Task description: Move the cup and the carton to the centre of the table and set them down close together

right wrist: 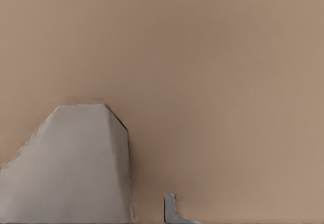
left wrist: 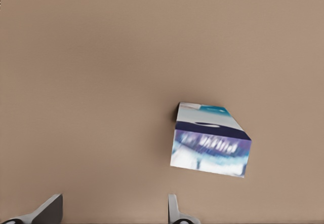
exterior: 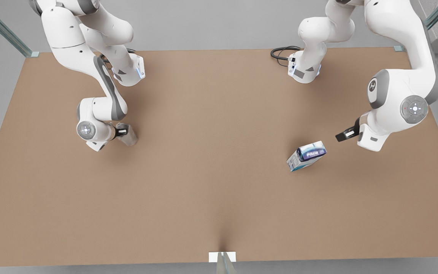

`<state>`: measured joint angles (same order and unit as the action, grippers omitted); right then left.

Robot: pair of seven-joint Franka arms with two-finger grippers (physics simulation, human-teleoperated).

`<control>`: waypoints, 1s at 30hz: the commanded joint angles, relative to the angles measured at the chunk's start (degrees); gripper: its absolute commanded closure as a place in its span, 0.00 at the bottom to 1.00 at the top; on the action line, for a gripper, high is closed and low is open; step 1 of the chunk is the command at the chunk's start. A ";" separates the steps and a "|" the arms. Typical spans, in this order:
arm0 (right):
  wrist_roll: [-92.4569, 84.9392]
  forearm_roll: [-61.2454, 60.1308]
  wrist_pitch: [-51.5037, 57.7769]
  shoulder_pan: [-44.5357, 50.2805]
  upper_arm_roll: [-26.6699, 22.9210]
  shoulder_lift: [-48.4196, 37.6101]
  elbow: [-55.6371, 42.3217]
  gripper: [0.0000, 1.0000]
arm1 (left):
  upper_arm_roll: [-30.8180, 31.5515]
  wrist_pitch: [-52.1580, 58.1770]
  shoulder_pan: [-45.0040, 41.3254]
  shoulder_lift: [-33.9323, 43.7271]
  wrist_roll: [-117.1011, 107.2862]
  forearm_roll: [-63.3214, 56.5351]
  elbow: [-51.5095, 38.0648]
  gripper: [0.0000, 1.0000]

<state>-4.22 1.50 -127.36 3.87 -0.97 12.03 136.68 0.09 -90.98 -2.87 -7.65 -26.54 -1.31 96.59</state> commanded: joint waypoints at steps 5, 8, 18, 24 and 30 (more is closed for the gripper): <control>0.00 -0.09 0.79 -0.09 0.00 -0.52 -0.36 0.79 | 0.00 -0.08 -0.29 -0.35 -0.09 -0.01 0.00 0.00; 0.00 -0.09 2.37 -0.18 0.00 -1.22 -1.32 0.79 | 0.00 0.01 -0.29 -0.08 -1.76 -0.01 0.18 0.00; 0.61 -5.36 5.71 3.34 1.93 -1.84 -11.78 0.79 | -0.26 -8.68 -1.35 0.97 -30.76 0.78 8.79 0.00; 10.11 -16.52 8.18 21.53 1.93 15.30 -36.83 0.79 | -0.26 -22.04 -2.31 1.41 -47.28 3.86 15.03 0.00; 21.71 -22.77 8.09 29.27 1.93 31.21 -57.57 0.79 | -1.23 -23.46 -2.49 1.67 -57.13 5.35 18.28 0.00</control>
<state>17.15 -21.85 -119.64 33.14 0.96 44.09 78.33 -1.14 -114.66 -5.31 -5.93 -84.83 3.42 114.87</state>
